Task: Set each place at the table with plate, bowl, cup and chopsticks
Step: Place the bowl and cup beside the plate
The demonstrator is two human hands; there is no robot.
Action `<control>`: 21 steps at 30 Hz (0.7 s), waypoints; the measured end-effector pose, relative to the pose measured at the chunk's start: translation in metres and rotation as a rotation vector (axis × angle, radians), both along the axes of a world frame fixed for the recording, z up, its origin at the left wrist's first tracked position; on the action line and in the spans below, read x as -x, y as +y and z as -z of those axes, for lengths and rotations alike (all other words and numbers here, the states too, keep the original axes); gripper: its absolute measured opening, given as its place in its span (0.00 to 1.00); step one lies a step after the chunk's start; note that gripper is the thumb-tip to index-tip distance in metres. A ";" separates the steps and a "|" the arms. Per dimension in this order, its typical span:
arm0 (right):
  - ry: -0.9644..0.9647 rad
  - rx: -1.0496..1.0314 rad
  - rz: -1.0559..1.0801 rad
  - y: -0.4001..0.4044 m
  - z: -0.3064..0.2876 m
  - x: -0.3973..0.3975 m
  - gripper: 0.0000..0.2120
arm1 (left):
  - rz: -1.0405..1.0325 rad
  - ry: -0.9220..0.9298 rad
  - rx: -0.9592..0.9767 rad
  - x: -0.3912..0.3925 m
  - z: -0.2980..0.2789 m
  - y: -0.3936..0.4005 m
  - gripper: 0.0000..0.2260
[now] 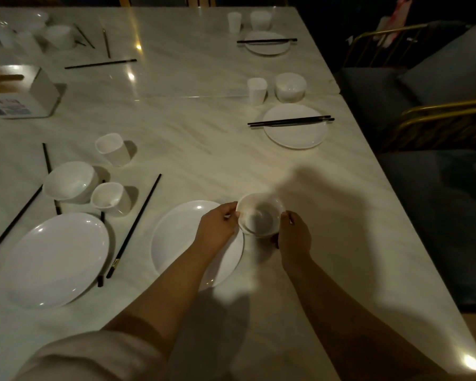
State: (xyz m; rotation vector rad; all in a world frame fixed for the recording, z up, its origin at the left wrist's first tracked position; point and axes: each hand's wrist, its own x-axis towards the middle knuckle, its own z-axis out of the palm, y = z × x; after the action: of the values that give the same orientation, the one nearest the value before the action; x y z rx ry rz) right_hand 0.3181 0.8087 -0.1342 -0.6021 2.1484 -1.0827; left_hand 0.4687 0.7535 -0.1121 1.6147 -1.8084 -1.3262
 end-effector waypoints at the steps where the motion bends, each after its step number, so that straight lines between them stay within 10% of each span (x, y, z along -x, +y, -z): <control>1: -0.001 0.011 -0.001 0.001 0.000 -0.002 0.15 | 0.030 -0.053 0.038 -0.002 0.001 0.001 0.14; 8: -0.081 -0.026 0.242 0.028 0.003 -0.050 0.19 | -0.159 -0.397 0.396 -0.051 0.016 0.015 0.15; 21: -0.044 -0.208 -0.174 0.034 0.006 -0.101 0.08 | -0.213 -0.517 0.213 -0.113 0.020 0.036 0.18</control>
State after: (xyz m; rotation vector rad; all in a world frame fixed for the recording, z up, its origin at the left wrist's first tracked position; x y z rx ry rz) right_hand 0.4187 0.8431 -0.1400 -0.6477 2.0941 -0.7608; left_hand 0.5814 0.7896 -0.1316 2.0860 -1.8975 -0.6327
